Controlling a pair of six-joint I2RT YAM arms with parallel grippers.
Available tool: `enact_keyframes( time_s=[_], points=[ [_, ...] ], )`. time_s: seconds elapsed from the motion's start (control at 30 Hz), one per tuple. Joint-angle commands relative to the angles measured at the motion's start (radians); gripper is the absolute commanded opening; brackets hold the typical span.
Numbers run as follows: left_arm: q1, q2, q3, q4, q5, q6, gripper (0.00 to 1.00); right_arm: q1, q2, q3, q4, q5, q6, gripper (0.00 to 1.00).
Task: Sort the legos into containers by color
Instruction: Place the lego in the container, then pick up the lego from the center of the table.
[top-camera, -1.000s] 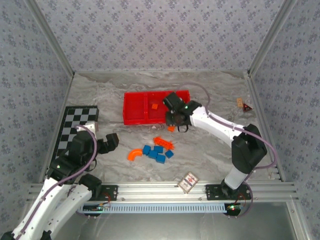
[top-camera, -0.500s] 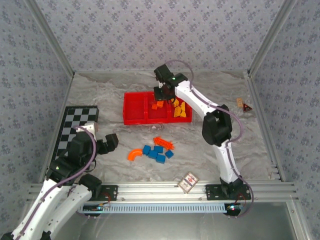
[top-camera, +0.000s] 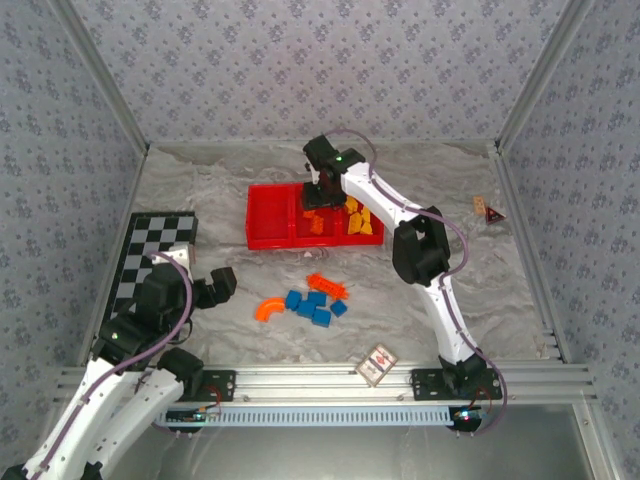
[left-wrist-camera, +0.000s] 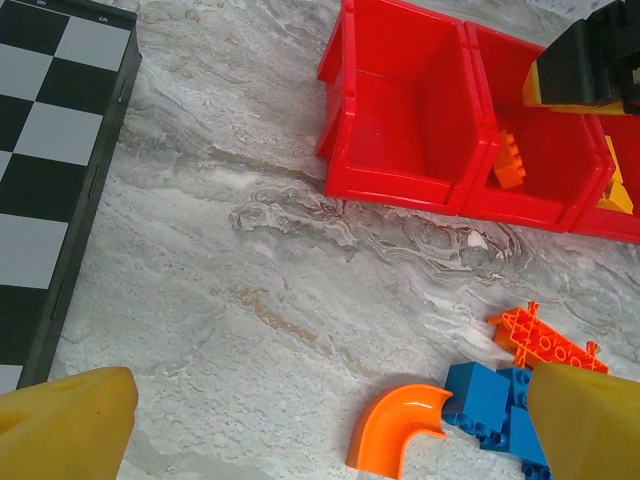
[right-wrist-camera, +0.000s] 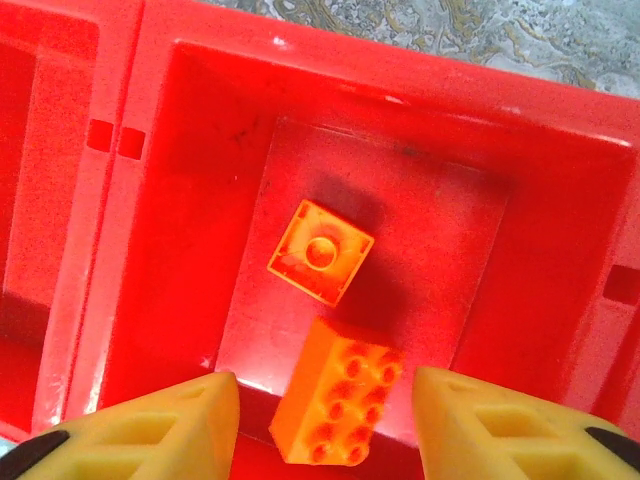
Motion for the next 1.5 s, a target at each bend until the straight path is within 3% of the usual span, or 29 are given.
enact_keyframes(
  time_s=[0.0,0.2,0.33,0.4,0.67,1.03,1.2,1.47],
  points=[
    [-0.007,0.0,0.006,-0.002,-0.017,0.0,1.0,0.005,-0.046,0.03,-0.046,-0.013,-0.002,0.56],
    [-0.007,0.003,0.006,-0.003,-0.016,-0.002,1.0,0.014,-0.148,-0.033,-0.029,-0.01,0.017,0.69],
    [-0.007,0.004,0.006,-0.003,-0.015,-0.002,1.0,0.012,-0.258,-0.159,0.011,-0.039,0.051,0.73],
    [-0.007,0.004,0.006,-0.003,-0.015,-0.002,1.0,0.009,-0.324,-0.252,0.064,-0.056,0.075,1.0],
    [-0.007,0.025,0.006,-0.004,-0.018,-0.002,1.0,0.016,-0.571,-0.603,0.226,-0.102,0.079,1.0],
    [-0.007,0.044,0.009,-0.01,-0.027,-0.003,1.0,0.067,-0.828,-1.066,0.375,-0.089,-0.168,0.99],
    [-0.008,0.053,0.01,-0.012,-0.029,-0.003,1.0,0.172,-0.825,-1.141,0.376,0.013,-0.256,0.99],
    [-0.008,0.053,0.014,-0.018,-0.03,-0.005,1.0,0.25,-0.681,-1.064,0.253,0.114,-0.298,0.94]
  ],
)
